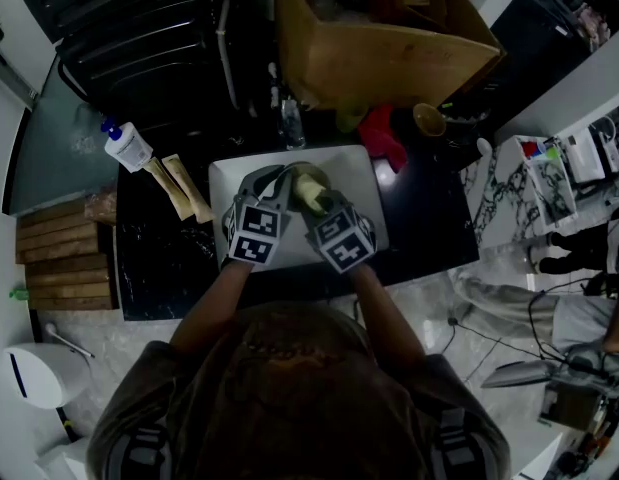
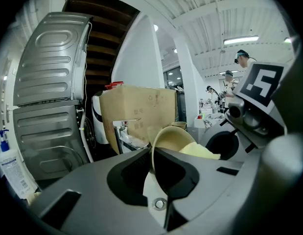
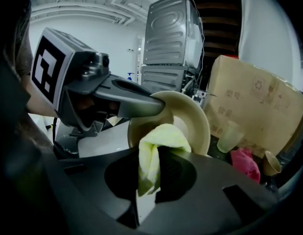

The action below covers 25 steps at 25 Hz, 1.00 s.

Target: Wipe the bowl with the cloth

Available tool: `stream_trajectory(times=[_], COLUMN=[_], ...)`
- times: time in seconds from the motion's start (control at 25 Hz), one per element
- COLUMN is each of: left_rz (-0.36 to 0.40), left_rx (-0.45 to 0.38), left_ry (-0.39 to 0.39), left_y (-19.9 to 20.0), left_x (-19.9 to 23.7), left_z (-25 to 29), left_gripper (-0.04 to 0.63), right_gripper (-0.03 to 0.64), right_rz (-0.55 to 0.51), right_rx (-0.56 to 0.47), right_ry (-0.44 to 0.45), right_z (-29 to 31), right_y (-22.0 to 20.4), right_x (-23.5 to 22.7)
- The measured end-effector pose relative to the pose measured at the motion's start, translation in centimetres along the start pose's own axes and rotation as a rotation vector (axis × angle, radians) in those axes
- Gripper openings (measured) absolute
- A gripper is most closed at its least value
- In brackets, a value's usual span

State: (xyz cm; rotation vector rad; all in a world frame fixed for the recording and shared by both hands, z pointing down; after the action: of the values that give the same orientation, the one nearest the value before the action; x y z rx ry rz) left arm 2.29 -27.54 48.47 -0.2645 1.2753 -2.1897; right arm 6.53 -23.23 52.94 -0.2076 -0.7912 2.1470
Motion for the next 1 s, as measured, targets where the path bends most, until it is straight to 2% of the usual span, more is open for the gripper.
stream_trajectory(times=[0.16,0.28,0.48,0.84,1.0], left_rz=[-0.008,-0.006,-0.022,-0.002,-0.005], left_rx=[0.004,0.013,0.027,0.052,0.049], left_ry=[-0.001,-0.009,-0.03,-0.062,-0.066], left_y=[-0.2,-0.3,-0.5,-1.3,-1.4], left_x=[0.0,-0.2,-0.2,-1.4,-1.7], left_z=[0.1,0.2,0.0,0.8,0.8], left_gripper=[0.037,0.035,0.032,0.025,0.025], right_gripper=[0.018,0.018,0.018,0.018,0.018], right_rz=[-0.012,-0.036,-0.059,-0.093,-0.067], right_rx=[0.01,-0.02,-0.066,-0.176,-0.161], right_ry=[0.067,0.1,0.093,-0.056,-0.122], right_z=[0.5,0.2,-0.5,-2.4,-2.7], right_y=[0.1,0.8,1.2,3.1,3.4], right_x=[1.2,2.0,2.0,-0.5,-1.9])
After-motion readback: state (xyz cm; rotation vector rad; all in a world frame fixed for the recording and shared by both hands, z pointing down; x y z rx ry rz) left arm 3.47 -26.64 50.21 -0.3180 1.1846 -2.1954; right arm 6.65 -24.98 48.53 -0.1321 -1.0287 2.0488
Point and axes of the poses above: the fingertips, and each gripper's own axes: z forward along the fingers, x to its left, y out of its top, the point moved 2 cm from there along -z, backward along the fingers, and after that the axes turned 13 degrees about x, right-handed, at the moved point
